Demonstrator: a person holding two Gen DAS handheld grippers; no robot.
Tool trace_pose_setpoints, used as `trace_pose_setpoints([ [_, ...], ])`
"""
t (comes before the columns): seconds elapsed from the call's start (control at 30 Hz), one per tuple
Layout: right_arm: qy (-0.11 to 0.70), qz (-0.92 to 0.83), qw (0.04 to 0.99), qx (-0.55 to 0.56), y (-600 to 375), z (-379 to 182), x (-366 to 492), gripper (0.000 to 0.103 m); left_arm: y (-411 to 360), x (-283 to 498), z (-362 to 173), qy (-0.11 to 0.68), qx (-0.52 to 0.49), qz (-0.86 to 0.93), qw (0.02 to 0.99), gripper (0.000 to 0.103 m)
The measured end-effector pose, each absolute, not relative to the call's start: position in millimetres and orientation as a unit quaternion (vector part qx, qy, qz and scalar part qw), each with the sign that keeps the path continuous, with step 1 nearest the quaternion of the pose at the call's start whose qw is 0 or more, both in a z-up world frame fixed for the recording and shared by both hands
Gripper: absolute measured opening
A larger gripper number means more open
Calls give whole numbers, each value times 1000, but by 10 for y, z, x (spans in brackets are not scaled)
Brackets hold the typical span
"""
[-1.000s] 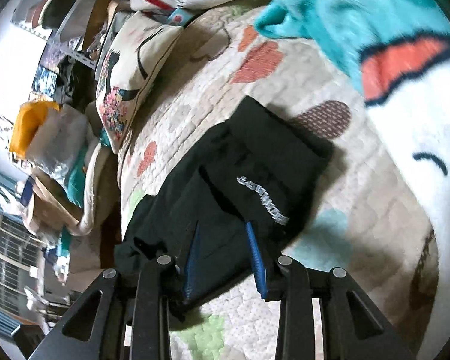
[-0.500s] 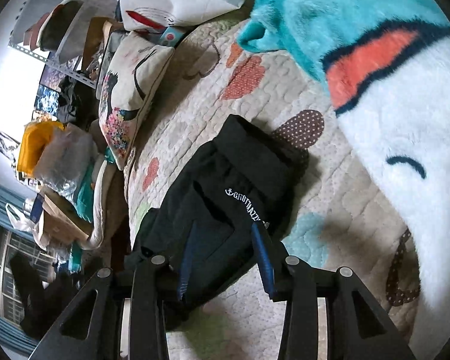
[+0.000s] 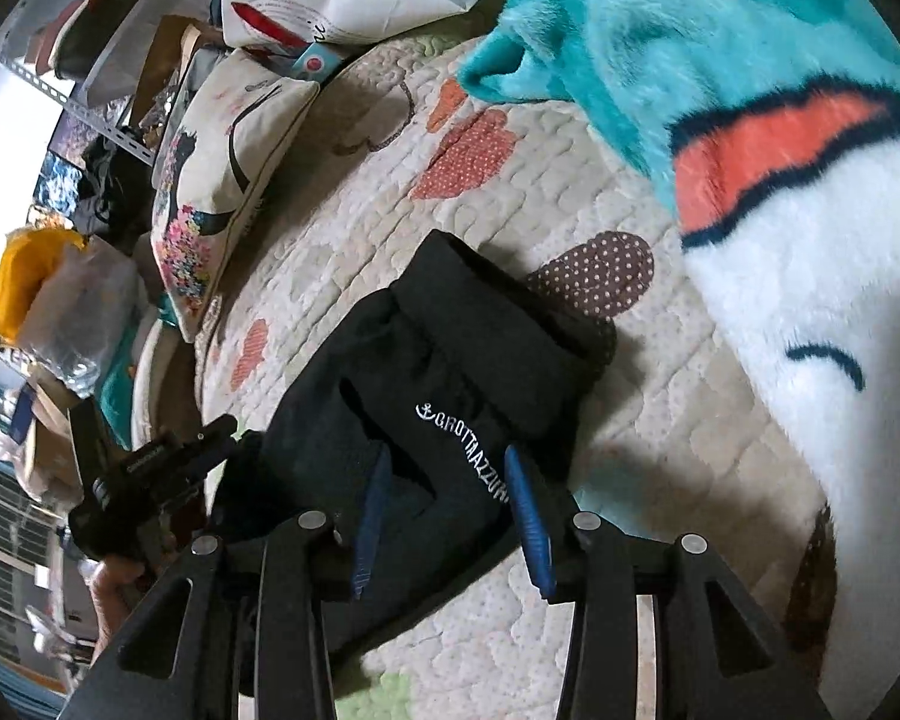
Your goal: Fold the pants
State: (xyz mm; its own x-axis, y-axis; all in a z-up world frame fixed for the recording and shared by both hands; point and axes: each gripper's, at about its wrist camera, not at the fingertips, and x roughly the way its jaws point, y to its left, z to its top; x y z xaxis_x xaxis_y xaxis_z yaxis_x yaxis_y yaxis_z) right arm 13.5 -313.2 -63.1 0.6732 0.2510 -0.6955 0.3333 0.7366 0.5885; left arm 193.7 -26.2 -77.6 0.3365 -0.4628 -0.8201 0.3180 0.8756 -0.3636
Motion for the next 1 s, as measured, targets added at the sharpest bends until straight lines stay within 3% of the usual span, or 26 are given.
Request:
trace_pose_setpoints([
  [0.03,405,-27,841,358,-3125,-638,140,44,-349,1919,-809,528,-27,-238,815,39],
  [0.07,406,-30,842,354,-3119,-646,146,44,-408,1891,-818,523,9,-229,821,18],
  [0.33,415,-55,838,349,-3155,-736,86,44,-397,1972,-731,506,13,-163,847,6],
  [0.37,415,-58,837,351,-3169,-747,66,44,-340,2022,-712,500,7,-126,857,0],
  [0.5,417,-61,827,371,-3220,-806,-5,44,8,2170,-651,518,-93,-114,843,0],
  [0.63,417,-53,817,395,-3220,-875,-40,44,-336,2018,-333,495,-68,-192,844,5],
  [0.7,419,-50,811,405,-3198,-918,-42,44,-672,1950,-219,495,-51,-242,833,25],
  [0.77,419,-47,810,408,-3180,-955,-41,45,-1143,1867,-139,494,-23,-293,818,38],
  [1.0,391,-45,818,420,-3192,-1050,-15,45,-2461,1710,-327,513,85,-357,776,39],
])
